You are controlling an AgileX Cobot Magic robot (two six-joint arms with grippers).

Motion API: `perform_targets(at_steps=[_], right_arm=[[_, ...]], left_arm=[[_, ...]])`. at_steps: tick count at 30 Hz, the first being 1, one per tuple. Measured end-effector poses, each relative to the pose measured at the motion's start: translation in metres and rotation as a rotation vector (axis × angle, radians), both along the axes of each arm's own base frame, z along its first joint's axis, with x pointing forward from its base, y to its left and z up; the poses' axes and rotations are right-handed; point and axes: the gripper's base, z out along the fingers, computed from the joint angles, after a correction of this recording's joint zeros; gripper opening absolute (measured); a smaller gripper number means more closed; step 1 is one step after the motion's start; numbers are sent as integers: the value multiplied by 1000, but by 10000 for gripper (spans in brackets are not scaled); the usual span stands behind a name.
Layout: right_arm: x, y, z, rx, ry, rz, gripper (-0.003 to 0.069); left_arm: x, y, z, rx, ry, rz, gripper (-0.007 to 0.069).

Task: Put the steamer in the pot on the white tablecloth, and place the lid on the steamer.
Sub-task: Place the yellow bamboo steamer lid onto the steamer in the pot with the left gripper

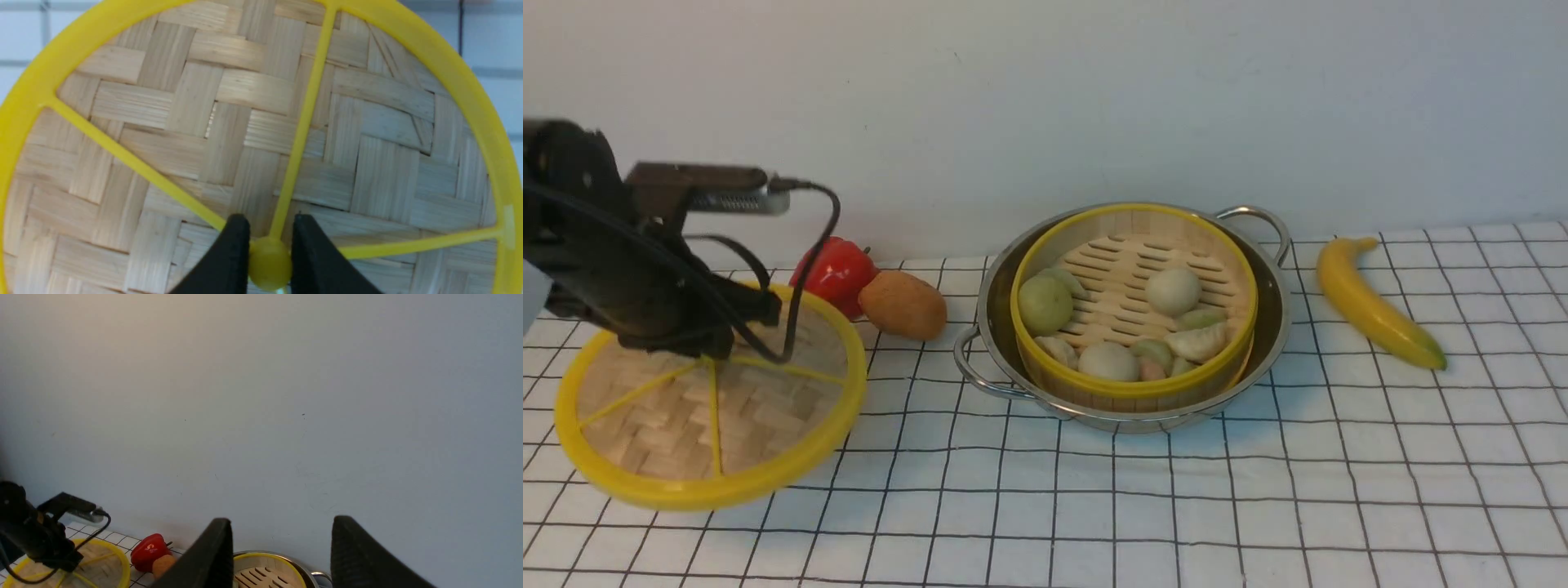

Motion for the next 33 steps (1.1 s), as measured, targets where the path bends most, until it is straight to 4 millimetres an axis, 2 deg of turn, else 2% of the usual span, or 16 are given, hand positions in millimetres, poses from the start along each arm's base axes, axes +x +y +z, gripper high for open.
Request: perform_targets(at_steps=[3, 5, 8, 10, 11, 12, 14, 16, 17, 18, 19, 22, 24, 33], right_arm=[[0, 0, 0, -2, 0, -3, 337], [0, -1, 0, -5, -1, -10, 337], [0, -1, 0, -7, -2, -13, 337], [0, -1, 0, -7, -2, -13, 337], [0, -1, 0, -7, -2, -13, 337], [0, -1, 0, -7, -2, -13, 337], [0, -1, 0, -7, -2, -13, 337], [0, -1, 0, -7, -2, -13, 337], [0, -1, 0, -7, -2, -13, 337], [0, -1, 0, -7, -2, -13, 337], [0, -1, 0, -7, -2, -13, 337], [0, -1, 0, -7, -2, -13, 337], [0, -1, 0, -7, -2, -13, 337], [0, -1, 0, -7, -2, -13, 337]], left_arm=[[6, -14, 23, -9, -45, -33, 120], [11, -41, 42, -27, -110, -103, 120], [13, -83, 51, -50, -180, -215, 120], [15, -108, 52, -67, -217, -276, 120], [18, -127, 48, -87, -245, -313, 120], [17, -133, 48, -94, -250, -323, 120], [24, -168, 33, -142, -284, -362, 120], [28, -189, 20, -163, -284, -380, 120], [28, -190, 18, -164, -281, -381, 120], [30, -202, 9, -168, -272, -396, 120], [31, -203, 9, -170, -273, -397, 120], [40, -226, -7, -156, -259, -434, 120], [47, -232, -11, -155, -264, -441, 120], [60, -242, -12, -174, -286, -439, 120]])
